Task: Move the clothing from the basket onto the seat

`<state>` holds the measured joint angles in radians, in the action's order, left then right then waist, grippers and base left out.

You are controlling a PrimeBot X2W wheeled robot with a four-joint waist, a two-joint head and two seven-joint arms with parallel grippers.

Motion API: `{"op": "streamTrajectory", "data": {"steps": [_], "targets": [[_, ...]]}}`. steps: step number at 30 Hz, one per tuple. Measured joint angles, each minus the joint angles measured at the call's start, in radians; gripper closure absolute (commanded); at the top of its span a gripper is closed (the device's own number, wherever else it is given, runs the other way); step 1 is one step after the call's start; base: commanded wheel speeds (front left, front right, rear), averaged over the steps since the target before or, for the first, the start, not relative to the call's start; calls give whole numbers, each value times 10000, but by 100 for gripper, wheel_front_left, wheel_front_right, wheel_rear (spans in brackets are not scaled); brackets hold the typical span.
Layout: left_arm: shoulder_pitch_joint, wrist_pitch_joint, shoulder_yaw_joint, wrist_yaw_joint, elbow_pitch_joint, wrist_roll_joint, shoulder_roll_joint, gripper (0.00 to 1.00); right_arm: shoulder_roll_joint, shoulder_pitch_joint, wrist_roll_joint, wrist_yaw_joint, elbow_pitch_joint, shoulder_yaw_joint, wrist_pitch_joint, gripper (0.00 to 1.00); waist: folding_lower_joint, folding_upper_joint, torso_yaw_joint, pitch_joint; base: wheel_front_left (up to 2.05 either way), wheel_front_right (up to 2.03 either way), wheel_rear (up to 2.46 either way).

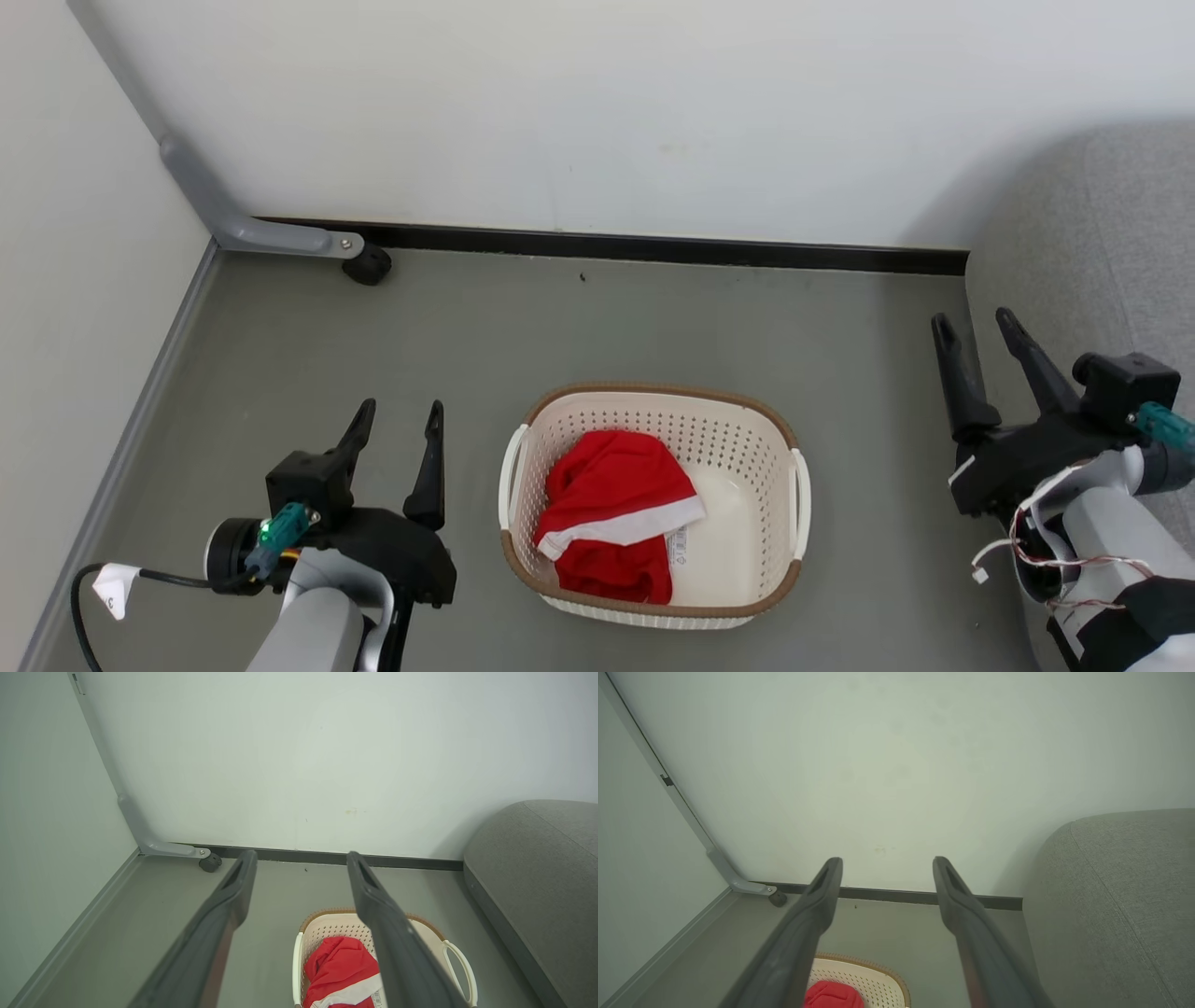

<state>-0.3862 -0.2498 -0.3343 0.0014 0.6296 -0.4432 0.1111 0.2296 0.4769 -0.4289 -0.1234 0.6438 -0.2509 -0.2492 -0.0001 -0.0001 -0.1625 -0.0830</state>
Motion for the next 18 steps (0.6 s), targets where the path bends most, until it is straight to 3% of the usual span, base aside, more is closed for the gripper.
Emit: {"op": "streamTrajectory", "data": {"steps": [8, 18], "targets": [[615, 0, 351, 100, -374, 153, 192, 0, -157, -768, 370, 111, -410, -33, 0, 0, 1, 0, 246, 416, 0, 0, 0], [1404, 0, 660, 265, -963, 341, 215, 0, -255, -1885, 554, 525, -978, 113, 0, 0, 1, 1, 557, 704, 0, 0, 0]]}}
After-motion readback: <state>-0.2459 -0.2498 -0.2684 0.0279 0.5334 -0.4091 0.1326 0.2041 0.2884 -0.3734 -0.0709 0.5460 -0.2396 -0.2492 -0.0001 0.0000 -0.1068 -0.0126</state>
